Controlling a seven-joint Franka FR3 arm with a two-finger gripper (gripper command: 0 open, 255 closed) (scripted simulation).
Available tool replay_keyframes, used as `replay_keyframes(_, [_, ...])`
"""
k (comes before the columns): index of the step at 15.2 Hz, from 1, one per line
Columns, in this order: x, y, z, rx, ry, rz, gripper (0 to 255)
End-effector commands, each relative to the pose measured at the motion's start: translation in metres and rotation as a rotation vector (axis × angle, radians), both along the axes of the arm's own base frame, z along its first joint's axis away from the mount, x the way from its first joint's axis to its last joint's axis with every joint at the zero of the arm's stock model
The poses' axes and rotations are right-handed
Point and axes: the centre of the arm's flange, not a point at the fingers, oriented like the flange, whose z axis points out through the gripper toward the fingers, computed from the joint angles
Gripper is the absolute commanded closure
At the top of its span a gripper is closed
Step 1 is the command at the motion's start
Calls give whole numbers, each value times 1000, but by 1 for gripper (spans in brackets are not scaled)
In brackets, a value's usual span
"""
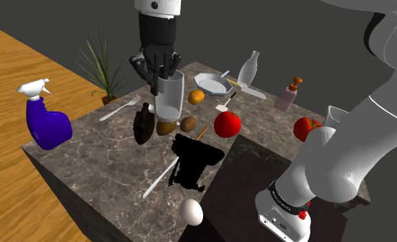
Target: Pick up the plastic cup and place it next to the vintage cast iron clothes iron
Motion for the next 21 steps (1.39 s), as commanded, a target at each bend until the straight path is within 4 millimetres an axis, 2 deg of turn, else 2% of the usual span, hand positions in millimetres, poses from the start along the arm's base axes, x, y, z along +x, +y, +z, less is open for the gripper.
replay_keyframes(1, [1,5,-9,1,-1,-1,255])
replay_keyframes(21, [1,5,-115,1,-1,-1,255])
